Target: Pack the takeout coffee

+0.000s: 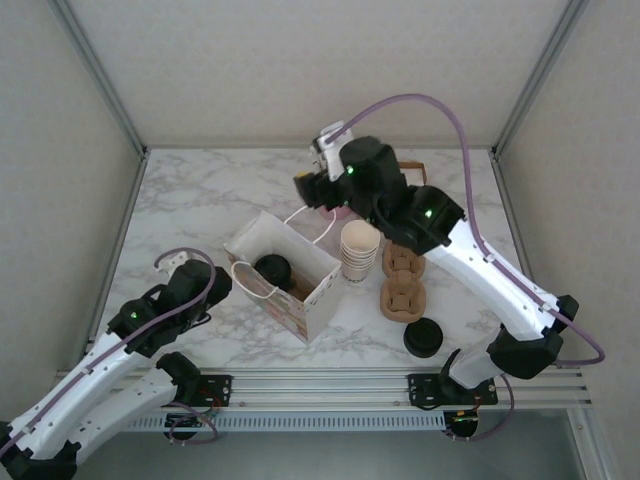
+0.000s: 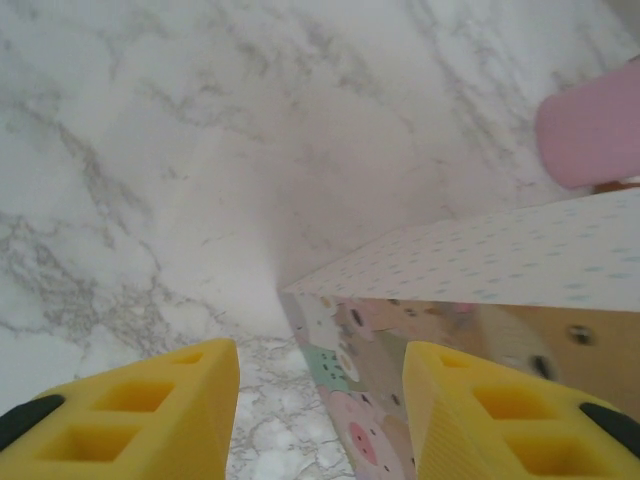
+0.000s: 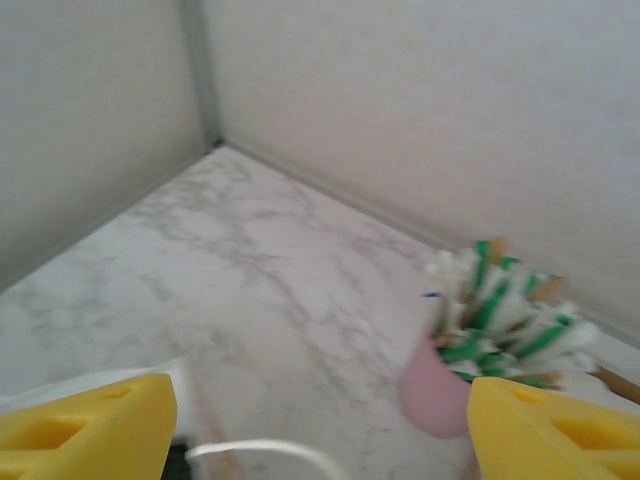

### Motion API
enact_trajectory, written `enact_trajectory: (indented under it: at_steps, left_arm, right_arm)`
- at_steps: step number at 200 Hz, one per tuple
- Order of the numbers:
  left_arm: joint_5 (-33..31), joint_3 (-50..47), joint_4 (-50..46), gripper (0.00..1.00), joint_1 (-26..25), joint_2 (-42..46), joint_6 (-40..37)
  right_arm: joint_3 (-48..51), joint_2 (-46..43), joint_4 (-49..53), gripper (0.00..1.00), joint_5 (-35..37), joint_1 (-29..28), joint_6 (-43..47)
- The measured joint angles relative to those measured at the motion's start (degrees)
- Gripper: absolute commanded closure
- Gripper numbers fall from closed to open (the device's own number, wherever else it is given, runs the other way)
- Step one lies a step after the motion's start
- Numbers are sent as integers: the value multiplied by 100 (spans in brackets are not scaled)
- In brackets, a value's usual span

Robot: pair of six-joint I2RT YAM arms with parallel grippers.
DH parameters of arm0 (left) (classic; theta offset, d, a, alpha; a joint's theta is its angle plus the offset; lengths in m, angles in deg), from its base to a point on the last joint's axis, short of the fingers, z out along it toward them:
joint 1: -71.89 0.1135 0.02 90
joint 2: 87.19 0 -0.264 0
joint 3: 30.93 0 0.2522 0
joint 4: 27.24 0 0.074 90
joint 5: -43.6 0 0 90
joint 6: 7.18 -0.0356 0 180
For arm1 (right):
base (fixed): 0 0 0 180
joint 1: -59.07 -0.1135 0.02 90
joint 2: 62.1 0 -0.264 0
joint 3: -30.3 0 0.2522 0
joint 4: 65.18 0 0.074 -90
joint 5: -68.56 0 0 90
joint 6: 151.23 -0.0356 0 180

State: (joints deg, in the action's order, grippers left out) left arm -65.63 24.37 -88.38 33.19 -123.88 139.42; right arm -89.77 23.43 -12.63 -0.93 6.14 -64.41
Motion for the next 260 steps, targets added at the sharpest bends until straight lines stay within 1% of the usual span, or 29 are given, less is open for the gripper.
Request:
enact_trajectory:
  at_steps: [20,40,76,108,120,147,170,211,222,228,246,260]
  left_arm:
    - [-2,251,15,53,0,44,-343]
    - [-50,470,15,53,-2,111,-656]
    - [-251,866,-13,53,0,197,-1152]
    - [-426,1084,-48,53,-2,256,-1493]
    - [-496,1123,-57,53,-2,258,-1578]
    - [-581,1161,-114,53,-2,251,-1661]
    - [-623,1165,-138,53,-2,232,-1685]
    - [-623,1231,-166,53,-2,114,-1700]
    - [-623,1252,-179,53,-2,96,-1698]
    - [-623,1259,-184,53,-2,92,-1698]
    - [-623,1279,-203,53,-2,90,-1696]
    - [-623,1294,-243,53,-2,92,-1694]
  right_arm:
    - [0,109,-98,30,-225,654,0]
    - [-52,367,-304,36,-472,1169,4]
    - [-544,1335,-597,45,-868,1753,22]
    - [-973,2232,-686,48,-1145,1947,70]
    - [-1165,2549,-684,51,-1207,1982,92]
    - [-1685,3156,-638,52,-1270,2033,107]
    - [-1954,3438,-595,56,-1167,2055,131]
    - [-2031,3554,-522,58,-979,2087,175]
    - [-2037,3556,-498,65,-938,2092,190]
    - [-2044,3556,-487,67,-911,2098,205]
    - [-2046,3556,-459,86,-855,2107,197]
    - [-2046,3554,-446,95,-852,2109,208]
